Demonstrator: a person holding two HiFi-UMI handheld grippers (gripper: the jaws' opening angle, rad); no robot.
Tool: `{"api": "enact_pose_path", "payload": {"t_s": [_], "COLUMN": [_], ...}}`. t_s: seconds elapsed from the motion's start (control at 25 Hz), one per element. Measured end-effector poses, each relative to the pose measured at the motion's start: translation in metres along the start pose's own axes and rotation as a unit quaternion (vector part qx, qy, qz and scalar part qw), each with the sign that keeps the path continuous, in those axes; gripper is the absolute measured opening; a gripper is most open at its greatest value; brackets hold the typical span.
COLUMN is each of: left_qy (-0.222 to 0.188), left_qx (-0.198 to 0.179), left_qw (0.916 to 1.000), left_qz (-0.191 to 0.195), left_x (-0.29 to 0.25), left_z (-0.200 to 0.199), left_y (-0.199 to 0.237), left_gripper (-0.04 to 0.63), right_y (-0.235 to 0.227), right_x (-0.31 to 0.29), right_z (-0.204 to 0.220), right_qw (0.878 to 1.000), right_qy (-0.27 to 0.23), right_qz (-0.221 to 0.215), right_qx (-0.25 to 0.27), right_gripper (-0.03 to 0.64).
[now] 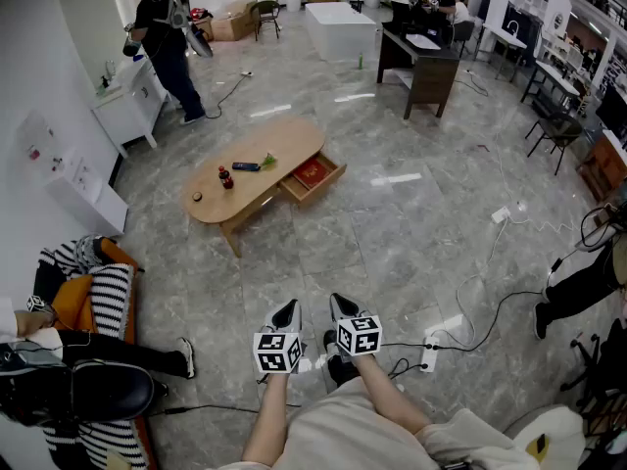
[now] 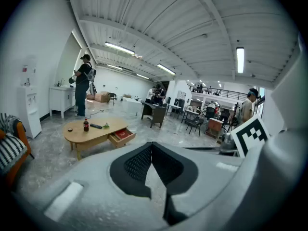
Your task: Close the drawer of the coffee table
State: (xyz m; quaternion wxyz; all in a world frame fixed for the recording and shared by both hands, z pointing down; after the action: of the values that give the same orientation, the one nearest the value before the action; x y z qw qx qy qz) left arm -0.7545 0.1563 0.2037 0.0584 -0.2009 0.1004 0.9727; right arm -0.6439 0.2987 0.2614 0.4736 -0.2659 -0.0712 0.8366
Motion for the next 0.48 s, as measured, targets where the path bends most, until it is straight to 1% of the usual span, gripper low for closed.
{"api": "enact_pose_path", "payload": {"t_s": [0.12, 0.28, 0.4, 0.48], "left_qy": [0.016, 0.022, 0.024, 0.024], "left_qx": [0.001, 0.008, 0.001, 0.002], "left_qw": [0.9999, 0.9997, 0.9996, 0.9995], "left_qz": [-0.003, 0.001, 0.015, 0.018], "left_x": [-0.04, -0.088, -0.115, -0.13], "left_z": [-0.017, -0.042, -0.057, -0.067], "left_y": [0.007, 0.02, 0.024, 0.027], "left_gripper": [0.009, 0.009, 0.009, 0.009], "right_y": [-0.021, -0.043, -0.067, -0.082], "right_x": [-0.025, -0.057, -0.075, -0.082], "right_z": [-0.025, -0.056, -0.068, -0.076], "right_qw": [1.0, 1.0, 1.0, 1.0], "right_qy": [0.002, 0.005, 0.004, 0.0], "right_qz": [0.001, -0.01, -0.014, -0.019], "right_qx": [0.0, 0.013, -0.004, -0.023], "right_gripper": [0.015, 0.015, 0.015, 0.015]}}
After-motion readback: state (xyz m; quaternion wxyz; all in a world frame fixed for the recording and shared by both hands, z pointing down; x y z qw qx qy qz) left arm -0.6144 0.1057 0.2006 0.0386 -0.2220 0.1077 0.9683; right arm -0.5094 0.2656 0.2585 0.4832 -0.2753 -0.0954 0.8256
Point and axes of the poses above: the fingertips, and each gripper's own axes: x backward along the fingers, y to its left, z out of its underside, the point moved 9 cm from there along x, backward along the fingers, and after that the axes turned 2 degrees about -z, right-handed, at the moved point
